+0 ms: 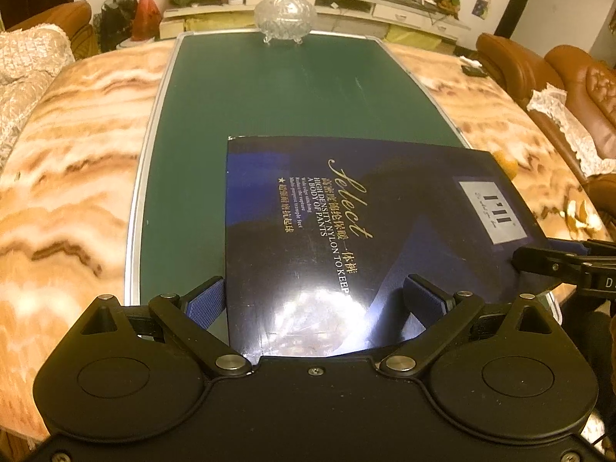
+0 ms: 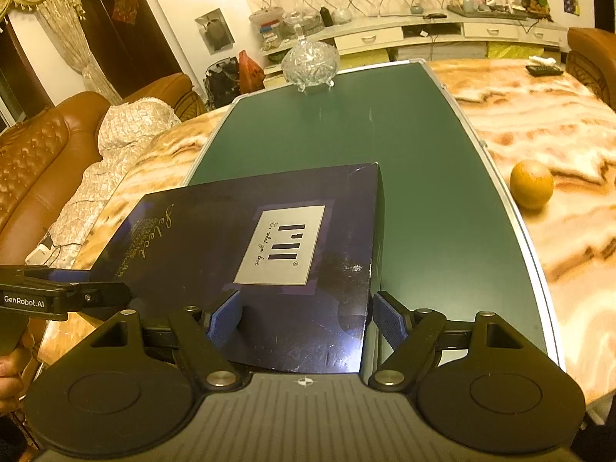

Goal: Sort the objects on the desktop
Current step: 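Lift the box with both grippers and carry it toward the black tray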

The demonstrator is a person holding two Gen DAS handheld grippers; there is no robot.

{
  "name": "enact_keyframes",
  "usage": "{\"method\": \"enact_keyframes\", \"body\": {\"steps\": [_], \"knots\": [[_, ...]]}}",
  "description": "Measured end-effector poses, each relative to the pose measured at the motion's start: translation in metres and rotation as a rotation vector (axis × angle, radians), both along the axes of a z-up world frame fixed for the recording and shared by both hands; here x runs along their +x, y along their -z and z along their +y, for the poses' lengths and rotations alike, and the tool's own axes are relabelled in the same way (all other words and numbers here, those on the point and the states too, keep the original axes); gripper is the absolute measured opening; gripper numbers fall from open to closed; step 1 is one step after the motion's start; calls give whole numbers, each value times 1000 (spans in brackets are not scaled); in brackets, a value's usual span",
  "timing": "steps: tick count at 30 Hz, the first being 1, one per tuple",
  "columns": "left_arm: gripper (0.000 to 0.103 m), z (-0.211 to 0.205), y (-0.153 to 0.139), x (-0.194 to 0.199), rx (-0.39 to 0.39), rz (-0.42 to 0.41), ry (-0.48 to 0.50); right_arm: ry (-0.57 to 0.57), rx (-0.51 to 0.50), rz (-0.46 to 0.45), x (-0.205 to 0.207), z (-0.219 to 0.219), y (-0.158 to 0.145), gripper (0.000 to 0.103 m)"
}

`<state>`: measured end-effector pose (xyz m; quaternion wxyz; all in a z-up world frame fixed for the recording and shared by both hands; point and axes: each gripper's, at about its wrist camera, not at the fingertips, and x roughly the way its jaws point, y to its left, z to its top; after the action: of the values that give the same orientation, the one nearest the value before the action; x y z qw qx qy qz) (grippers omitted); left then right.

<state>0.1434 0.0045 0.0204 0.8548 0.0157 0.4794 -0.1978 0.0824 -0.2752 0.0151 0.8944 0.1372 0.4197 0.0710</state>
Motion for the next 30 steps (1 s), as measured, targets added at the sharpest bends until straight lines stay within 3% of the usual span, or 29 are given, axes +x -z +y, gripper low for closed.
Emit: {"method": "enact_keyframes", "body": {"steps": [13, 30], "knots": [[98, 7, 18, -26, 1, 17, 5, -4, -7, 23, -27, 3, 18, 79], [98, 11, 33, -42, -8, 42, -5, -10, -27, 32, -34, 8, 28, 79]]}}
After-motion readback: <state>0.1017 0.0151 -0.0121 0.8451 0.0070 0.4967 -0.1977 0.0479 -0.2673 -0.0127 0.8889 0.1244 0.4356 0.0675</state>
